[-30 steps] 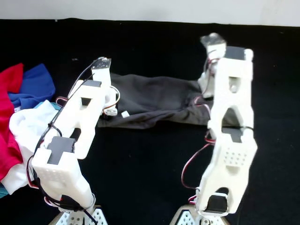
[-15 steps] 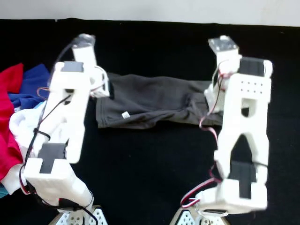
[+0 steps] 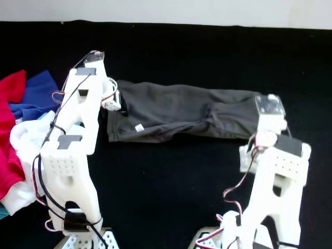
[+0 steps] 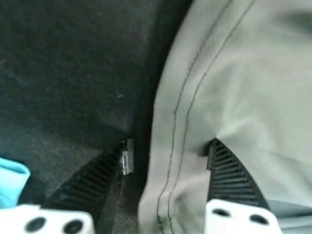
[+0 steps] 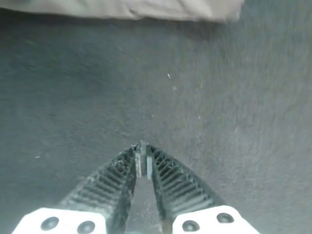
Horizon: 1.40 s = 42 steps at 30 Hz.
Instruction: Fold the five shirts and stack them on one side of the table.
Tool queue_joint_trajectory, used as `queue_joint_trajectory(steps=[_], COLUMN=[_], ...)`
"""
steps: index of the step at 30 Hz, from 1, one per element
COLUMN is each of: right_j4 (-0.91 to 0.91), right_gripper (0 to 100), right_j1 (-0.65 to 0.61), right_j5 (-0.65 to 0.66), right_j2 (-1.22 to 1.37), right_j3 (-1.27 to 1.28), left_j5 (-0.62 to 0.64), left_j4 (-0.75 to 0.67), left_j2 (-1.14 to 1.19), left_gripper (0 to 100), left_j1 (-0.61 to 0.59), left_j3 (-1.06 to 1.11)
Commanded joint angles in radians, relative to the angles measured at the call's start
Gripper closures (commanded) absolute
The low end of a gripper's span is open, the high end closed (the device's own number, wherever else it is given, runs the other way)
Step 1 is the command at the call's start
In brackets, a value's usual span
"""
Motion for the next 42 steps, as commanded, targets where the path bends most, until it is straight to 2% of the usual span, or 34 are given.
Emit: queue_joint_trajectory(steps=[1,3,8,12,16,20,24,27,29,38,42], right_j4=[-0.157,-0.24,-0.41,-0.547,-0.555,-0.558,-0.558,-0.558,-0.558,-0.559,-0.559], right_gripper=[99.3,99.3,99.3,99.3,99.3,99.3,99.3,99.3,99.3,99.3,99.3], right_j1=[0.093,0.134,0.2,0.214,0.214,0.206,0.206,0.206,0.206,0.206,0.206], right_j5=[0.014,0.014,0.012,0.006,0.005,0.005,0.005,0.005,0.005,0.005,0.005], right_j2=[-0.033,-0.035,-0.042,-0.044,-0.044,-0.044,-0.044,-0.044,-0.044,-0.044,-0.044], right_j3=[0.15,0.24,0.427,0.549,0.567,0.573,0.573,0.573,0.573,0.573,0.575], left_j5=[0.006,0.006,-0.003,-0.112,-0.17,-0.184,-0.18,-0.176,-0.176,-0.176,-0.181], left_j4=[0.051,0.06,0.061,0.092,0.169,0.281,0.427,0.554,0.589,0.586,0.443], left_j2=[0.004,0.004,-0.004,-0.002,0.002,-0.001,-0.004,-0.004,-0.005,0.004,0.005], left_gripper=[88,100,99,99,99,99,99,99,99,99,99], left_j1=[0.018,0.024,-0.01,-0.099,-0.176,-0.176,-0.082,0.03,0.113,0.49,0.593], left_j3=[-0.054,-0.061,-0.061,-0.114,-0.214,-0.325,-0.449,-0.584,-0.664,-0.886,-0.901])
